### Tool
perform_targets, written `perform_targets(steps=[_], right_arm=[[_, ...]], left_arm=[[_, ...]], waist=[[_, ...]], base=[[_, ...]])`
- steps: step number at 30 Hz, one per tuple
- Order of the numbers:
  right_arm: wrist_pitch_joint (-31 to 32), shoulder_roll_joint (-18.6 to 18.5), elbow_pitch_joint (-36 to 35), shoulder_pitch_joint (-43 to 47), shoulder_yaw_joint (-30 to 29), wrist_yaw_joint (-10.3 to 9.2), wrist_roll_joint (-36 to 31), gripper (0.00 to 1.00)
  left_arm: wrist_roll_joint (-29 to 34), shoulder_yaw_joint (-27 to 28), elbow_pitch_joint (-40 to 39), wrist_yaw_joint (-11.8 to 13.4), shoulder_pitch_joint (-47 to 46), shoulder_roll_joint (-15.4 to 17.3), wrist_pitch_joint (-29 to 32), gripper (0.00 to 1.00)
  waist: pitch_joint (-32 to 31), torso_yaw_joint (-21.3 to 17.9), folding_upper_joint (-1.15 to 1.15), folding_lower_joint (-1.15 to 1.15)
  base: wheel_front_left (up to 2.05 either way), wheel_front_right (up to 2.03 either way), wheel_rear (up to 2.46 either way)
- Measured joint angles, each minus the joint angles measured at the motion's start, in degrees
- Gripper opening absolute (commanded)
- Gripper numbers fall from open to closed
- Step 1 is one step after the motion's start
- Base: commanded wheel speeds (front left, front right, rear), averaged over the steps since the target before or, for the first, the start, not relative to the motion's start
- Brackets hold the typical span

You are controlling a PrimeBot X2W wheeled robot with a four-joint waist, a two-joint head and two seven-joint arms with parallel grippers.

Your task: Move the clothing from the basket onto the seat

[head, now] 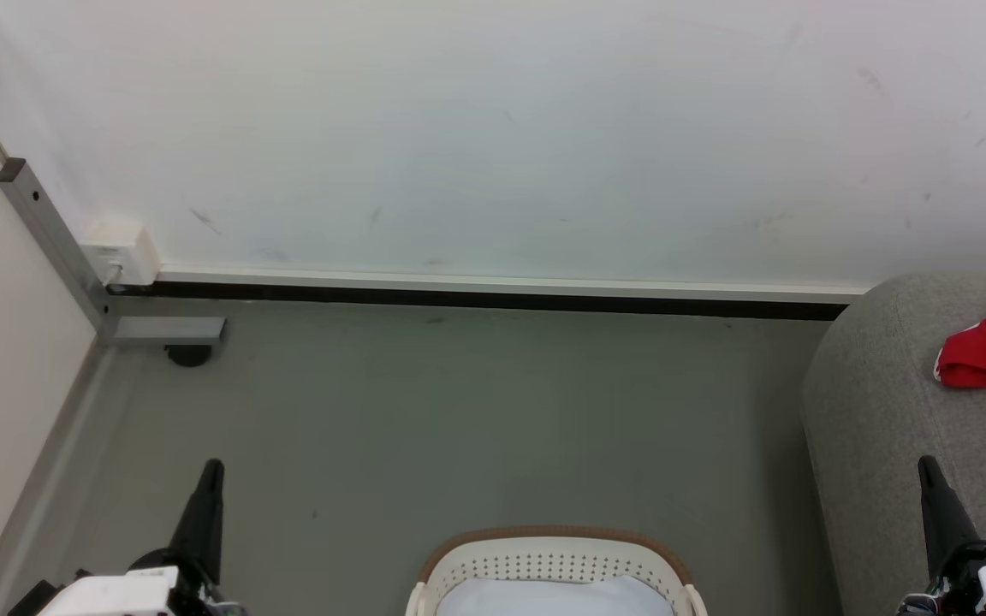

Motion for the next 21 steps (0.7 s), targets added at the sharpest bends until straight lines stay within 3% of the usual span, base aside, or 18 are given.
perform_targets(steps=[21], right_arm=[[0.01, 0.04, 0.00, -0.02, -0.03, 0.00, 0.00, 0.00]], left_arm=[[-0.01, -0.01, 0.00, 0.00, -0.01, 0.00, 0.00, 0.00]], waist=[[0.00, 0.00, 0.00, 0.00]], base=[[0.00, 0.00, 0.00]])
